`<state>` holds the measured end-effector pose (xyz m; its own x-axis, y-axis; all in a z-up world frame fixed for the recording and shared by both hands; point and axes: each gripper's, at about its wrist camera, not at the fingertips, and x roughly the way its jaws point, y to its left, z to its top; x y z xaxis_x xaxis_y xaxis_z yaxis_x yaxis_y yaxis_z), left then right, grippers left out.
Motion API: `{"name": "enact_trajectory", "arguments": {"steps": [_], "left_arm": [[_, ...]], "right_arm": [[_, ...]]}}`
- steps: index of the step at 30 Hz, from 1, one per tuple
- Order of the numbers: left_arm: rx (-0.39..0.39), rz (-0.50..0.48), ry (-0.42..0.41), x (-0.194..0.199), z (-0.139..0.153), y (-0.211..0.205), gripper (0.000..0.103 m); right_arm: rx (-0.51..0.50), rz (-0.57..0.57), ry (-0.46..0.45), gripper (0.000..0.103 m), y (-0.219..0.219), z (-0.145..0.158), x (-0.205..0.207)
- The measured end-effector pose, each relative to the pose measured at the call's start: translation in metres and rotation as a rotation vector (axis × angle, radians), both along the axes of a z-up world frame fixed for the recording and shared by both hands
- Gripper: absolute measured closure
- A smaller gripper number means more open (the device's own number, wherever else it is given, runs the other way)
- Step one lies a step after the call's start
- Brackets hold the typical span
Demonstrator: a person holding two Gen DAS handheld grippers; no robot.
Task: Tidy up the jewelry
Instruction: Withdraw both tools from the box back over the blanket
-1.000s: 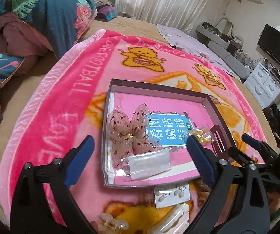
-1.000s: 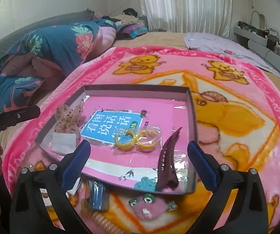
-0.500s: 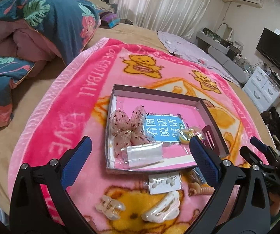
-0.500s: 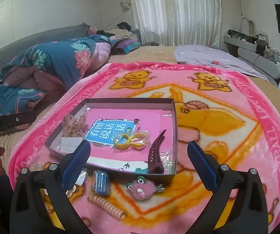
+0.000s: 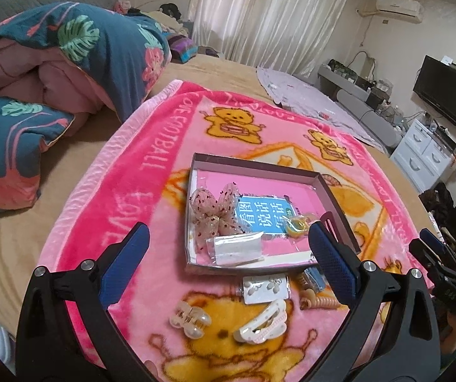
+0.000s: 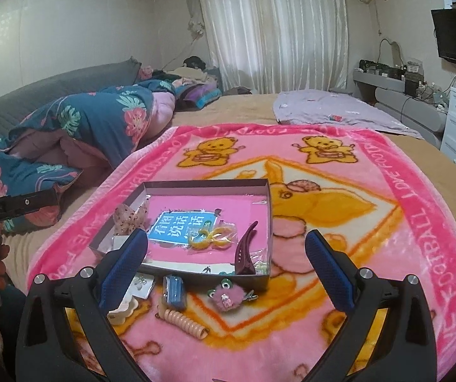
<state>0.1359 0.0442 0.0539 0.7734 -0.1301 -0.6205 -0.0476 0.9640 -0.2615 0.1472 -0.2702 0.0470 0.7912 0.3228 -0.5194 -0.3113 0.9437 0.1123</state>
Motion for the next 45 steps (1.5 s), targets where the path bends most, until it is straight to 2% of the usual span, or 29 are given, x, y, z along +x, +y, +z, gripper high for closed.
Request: {"name": "enact_trajectory", "arguments": {"steps": [16, 30, 45], "left_arm": [[0.032, -0.037, -0.019, -0.038, 0.006, -0.010, 0.010], [0.086, -0.101, 0.022, -0.054, -0.016, -0.029, 0.009], [0.141, -0.179, 0.093, -0.060, -0.049, -0.049, 0.010]], "right_arm": [[-0.025, 0.036, -0.029, 0.004, 0.000, 0.011, -0.039], [-0.072, 0.060, 0.020, 0.004, 0.003, -0.008, -0.053], [-0.058, 0.081, 0.103, 0.004, -0.007, -0.028, -0.058]]}}
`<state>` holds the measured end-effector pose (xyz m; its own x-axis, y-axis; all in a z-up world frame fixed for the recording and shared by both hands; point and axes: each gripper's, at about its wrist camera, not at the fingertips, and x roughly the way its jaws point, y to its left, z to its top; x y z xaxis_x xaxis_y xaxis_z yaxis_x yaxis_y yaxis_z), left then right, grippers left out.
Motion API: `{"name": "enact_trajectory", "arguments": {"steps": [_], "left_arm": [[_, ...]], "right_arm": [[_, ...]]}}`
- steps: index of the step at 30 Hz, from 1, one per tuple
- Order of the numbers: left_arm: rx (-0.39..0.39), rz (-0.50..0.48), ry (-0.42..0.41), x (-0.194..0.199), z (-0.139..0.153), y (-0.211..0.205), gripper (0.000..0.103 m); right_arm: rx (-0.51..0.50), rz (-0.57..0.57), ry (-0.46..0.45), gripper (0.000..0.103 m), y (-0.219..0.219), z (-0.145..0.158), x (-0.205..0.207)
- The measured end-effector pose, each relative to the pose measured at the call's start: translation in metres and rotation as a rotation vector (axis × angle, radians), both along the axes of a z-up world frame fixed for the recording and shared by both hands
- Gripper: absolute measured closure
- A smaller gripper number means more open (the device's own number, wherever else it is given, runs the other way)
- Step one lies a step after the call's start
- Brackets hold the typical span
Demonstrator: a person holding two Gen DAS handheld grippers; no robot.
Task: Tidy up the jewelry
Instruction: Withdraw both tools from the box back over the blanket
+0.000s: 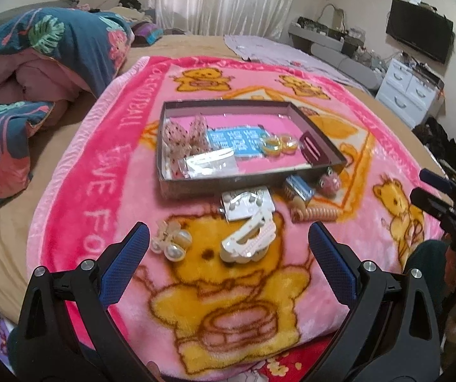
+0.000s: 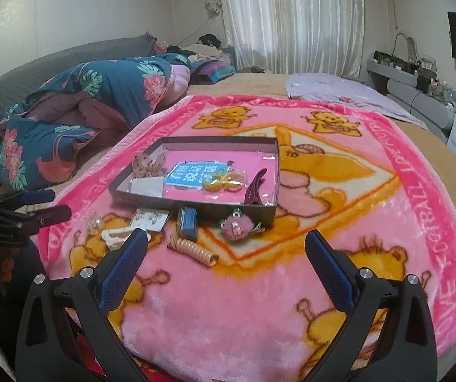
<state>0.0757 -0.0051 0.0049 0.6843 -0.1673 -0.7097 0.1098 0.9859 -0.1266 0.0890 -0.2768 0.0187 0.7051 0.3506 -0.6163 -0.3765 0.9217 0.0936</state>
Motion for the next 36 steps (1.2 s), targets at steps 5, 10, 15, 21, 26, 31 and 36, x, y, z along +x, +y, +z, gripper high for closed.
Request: {"name": "enact_trajectory", "arguments": {"steps": [5, 10, 15, 21, 26, 31, 36], "left_arm": [[0.010, -0.024, 0.028, -0.001, -0.013, -0.007, 0.010], [0.025, -0.056, 0.047, -0.001, -0.023, -0.016, 0.010], [0.027, -0.074, 0.063, 0.001, -0.031, -0.021, 0.010], [0.043, -0.097, 0.088, 0.007, -0.045, -0.027, 0.010], [0.054, -0.120, 0.101, 0.013, -0.053, -0.032, 0.010], [0.081, -0.133, 0.094, 0.020, -0.057, -0.036, 0.015], [0.089, -0.136, 0.121, 0.032, -0.065, -0.037, 0.020]], "right_arm": [[-0.004, 0.001, 0.021, 0.004, 0.000, -0.006, -0.001], [-0.001, 0.015, 0.043, 0.004, 0.000, -0.012, 0.000], [0.024, 0.018, 0.081, 0.004, -0.002, -0.022, 0.006], [0.038, 0.027, 0.128, 0.004, -0.002, -0.035, 0.015], [0.035, 0.028, 0.161, 0.004, -0.001, -0.047, 0.021], [0.040, 0.021, 0.182, 0.004, -0.004, -0.054, 0.026], [0.035, 0.029, 0.192, 0.004, -0.002, -0.058, 0.031]]}}
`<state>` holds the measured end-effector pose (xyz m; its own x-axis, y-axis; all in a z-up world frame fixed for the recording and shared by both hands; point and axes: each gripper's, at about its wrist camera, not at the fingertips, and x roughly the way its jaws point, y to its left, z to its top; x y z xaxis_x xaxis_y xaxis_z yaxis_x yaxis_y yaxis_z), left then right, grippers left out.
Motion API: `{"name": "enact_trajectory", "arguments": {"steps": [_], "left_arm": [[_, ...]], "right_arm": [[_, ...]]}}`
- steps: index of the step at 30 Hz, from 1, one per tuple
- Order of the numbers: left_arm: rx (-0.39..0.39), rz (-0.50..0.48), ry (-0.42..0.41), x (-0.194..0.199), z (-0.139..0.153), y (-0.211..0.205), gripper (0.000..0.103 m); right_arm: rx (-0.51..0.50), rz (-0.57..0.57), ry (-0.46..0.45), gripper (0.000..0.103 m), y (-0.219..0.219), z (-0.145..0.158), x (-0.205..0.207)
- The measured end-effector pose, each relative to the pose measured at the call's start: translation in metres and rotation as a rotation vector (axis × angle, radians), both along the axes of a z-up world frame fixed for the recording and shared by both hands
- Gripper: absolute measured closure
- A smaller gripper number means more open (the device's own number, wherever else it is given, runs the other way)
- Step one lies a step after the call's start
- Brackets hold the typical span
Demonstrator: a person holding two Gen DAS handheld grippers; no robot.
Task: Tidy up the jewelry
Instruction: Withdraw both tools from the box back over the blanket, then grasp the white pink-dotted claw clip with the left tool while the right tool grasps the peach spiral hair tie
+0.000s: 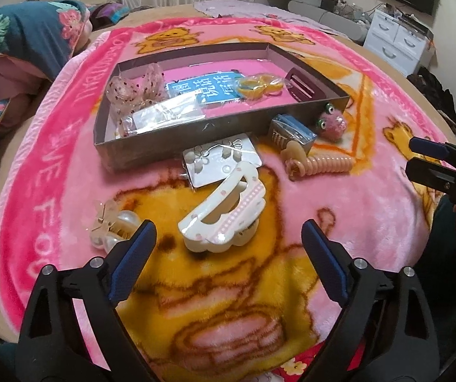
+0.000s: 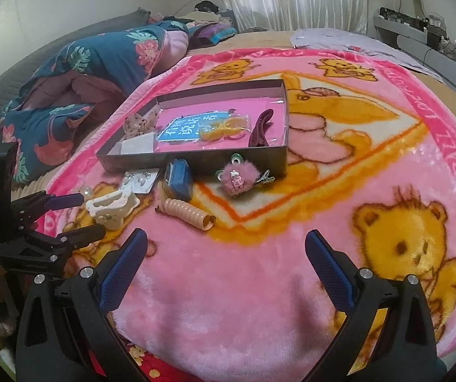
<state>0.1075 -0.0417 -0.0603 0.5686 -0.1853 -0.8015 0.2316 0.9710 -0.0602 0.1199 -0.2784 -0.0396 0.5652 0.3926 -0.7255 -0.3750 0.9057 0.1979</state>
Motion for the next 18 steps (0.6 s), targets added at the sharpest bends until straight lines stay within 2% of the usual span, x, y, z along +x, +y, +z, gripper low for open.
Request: {"name": "enact_trajectory", "arguments": {"steps": [10, 13, 18], "left_arm": [[-0.026, -0.030, 0.048, 0.016, -0.013, -0.007, 0.037], [-0.037, -0.028, 0.050, 0.019, -0.015, -0.006, 0.054], [-0.040, -0.043, 0.051, 0.020, -0.016, -0.005, 0.056]], "right_arm": [[-0.037, 0.032, 0.018, 0.004, 0.012, -0.008, 0.019], [-0.039, 0.049, 0.037, 0.004, 0.015, -0.011, 0.026], [-0.062, 0.092, 0.046, 0.005, 0.026, -0.013, 0.036]]}}
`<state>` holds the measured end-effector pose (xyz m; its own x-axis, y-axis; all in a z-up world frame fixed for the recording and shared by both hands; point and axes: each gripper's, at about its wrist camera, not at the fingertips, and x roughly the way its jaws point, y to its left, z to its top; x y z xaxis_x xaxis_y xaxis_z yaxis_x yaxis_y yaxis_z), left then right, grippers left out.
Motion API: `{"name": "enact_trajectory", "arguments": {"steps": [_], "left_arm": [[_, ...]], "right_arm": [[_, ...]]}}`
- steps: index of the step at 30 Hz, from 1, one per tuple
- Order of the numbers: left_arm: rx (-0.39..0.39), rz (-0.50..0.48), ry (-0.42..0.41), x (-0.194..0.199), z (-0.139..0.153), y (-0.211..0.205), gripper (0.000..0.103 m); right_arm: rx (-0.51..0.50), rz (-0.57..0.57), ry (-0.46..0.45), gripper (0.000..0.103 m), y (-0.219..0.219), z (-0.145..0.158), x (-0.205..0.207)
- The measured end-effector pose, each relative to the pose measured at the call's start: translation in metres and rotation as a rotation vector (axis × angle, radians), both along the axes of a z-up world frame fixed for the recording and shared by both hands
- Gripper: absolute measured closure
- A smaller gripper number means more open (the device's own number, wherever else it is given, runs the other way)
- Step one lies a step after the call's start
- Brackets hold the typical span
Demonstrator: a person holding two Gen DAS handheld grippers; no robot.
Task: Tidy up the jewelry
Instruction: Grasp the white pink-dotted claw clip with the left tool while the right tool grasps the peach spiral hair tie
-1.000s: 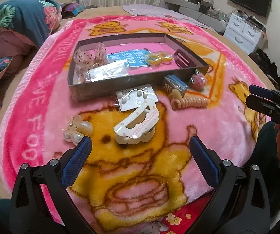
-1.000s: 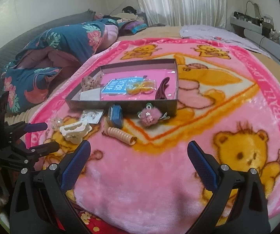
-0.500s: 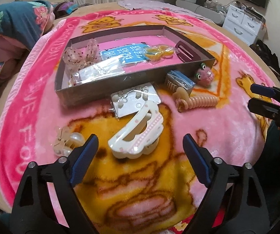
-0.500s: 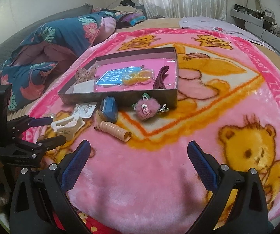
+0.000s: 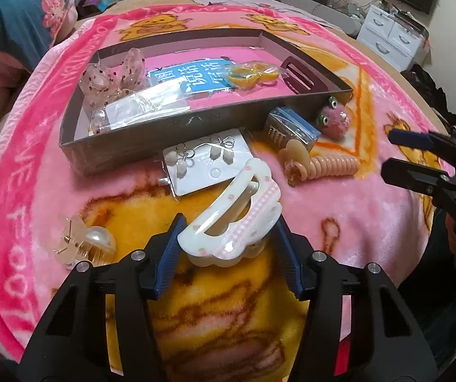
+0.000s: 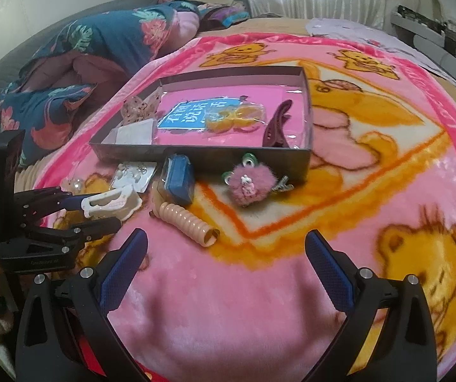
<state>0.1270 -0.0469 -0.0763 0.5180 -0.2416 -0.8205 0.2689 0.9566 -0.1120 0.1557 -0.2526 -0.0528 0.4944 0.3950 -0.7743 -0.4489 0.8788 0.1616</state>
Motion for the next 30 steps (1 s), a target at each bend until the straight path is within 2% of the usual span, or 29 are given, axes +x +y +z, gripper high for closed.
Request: {"name": "enact_trajectory", "arguments": {"steps": [9, 15, 19, 21, 23, 27, 30], "left_arm": [[-0.043, 0.024, -0.001, -0.006, 0.004, 0.014, 0.057], [-0.067, 0.037, -0.011, -0.009, 0.009, 0.019, 0.057], [-0.077, 0.043, -0.012, -0.009, 0.010, 0.022, 0.057], [-0.086, 0.046, -0.012, -0.010, 0.011, 0.024, 0.057], [-0.093, 0.048, -0.014, -0.010, 0.012, 0.024, 0.057], [-0.105, 0.056, -0.023, -0.012, 0.016, 0.029, 0.057], [-0.116, 0.064, -0.033, -0.014, 0.021, 0.031, 0.057]], "right_arm": [[-0.115, 0.154, 0.019, 0.023, 0.044, -0.018, 0.009], [-0.159, 0.203, 0.012, 0.037, 0.064, -0.029, 0.016], [-0.157, 0.230, 0.002, 0.054, 0.069, -0.031, 0.011], [-0.156, 0.247, -0.009, 0.067, 0.070, -0.030, 0.004], [-0.149, 0.255, -0.014, 0.084, 0.069, -0.030, -0.003], [-0.139, 0.248, -0.028, 0.086, 0.067, -0.026, -0.016], [-0.075, 0.227, -0.007, 0.086, 0.057, -0.019, -0.023]]}}
